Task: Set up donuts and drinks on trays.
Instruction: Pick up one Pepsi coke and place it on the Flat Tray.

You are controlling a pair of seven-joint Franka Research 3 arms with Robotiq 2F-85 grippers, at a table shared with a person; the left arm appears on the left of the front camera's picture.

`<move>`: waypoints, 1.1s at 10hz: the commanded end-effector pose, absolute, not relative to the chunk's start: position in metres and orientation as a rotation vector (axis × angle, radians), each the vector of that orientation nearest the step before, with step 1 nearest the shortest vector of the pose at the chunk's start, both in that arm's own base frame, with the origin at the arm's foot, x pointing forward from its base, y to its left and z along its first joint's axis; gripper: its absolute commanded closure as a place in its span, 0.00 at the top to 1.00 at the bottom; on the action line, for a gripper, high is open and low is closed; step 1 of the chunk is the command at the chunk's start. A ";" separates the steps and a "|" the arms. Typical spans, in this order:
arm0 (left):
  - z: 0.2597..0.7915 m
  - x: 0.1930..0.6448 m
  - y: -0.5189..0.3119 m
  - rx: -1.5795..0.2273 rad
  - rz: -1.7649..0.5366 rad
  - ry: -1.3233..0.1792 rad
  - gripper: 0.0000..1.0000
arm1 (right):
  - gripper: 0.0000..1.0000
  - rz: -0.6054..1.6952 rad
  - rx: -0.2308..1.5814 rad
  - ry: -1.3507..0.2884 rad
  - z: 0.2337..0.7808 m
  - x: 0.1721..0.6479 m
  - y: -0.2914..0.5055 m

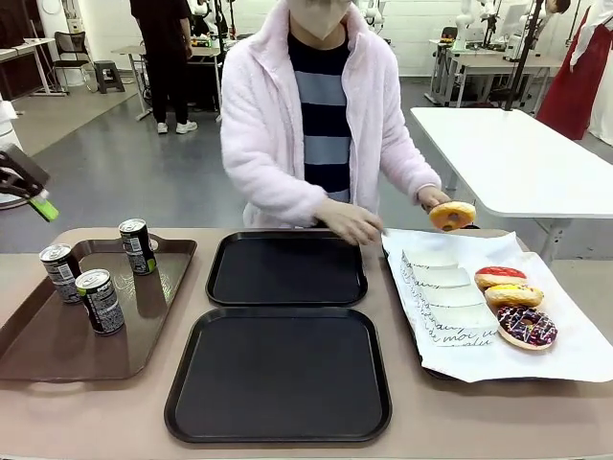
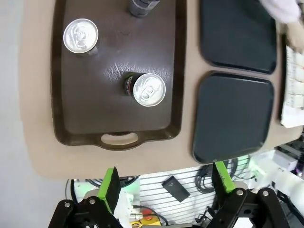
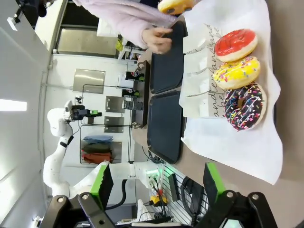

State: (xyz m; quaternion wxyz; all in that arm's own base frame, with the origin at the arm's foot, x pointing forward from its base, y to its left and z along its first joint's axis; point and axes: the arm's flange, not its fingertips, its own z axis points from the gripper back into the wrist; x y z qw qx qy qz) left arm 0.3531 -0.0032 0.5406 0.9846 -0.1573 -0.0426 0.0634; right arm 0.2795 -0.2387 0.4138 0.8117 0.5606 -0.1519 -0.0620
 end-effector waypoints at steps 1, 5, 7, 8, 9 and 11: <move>0.517 0.377 -0.023 -0.217 0.147 -0.055 1.00 | 1.00 -0.135 1.208 -0.327 0.414 0.279 -0.239; 0.475 0.408 -0.051 -0.053 0.077 -0.069 1.00 | 1.00 -0.135 1.208 -0.327 0.414 0.279 -0.239; 0.488 0.394 -0.043 -0.133 0.097 -0.052 1.00 | 1.00 -0.135 1.208 -0.327 0.414 0.279 -0.239; 0.488 0.394 -0.043 -0.133 0.097 -0.052 1.00 | 1.00 -0.135 1.208 -0.327 0.414 0.279 -0.239; 0.488 0.394 -0.043 -0.133 0.097 -0.052 1.00 | 1.00 -0.135 1.208 -0.327 0.414 0.279 -0.239; 0.488 0.394 -0.043 -0.133 0.097 -0.052 1.00 | 1.00 -0.135 1.208 -0.327 0.414 0.279 -0.239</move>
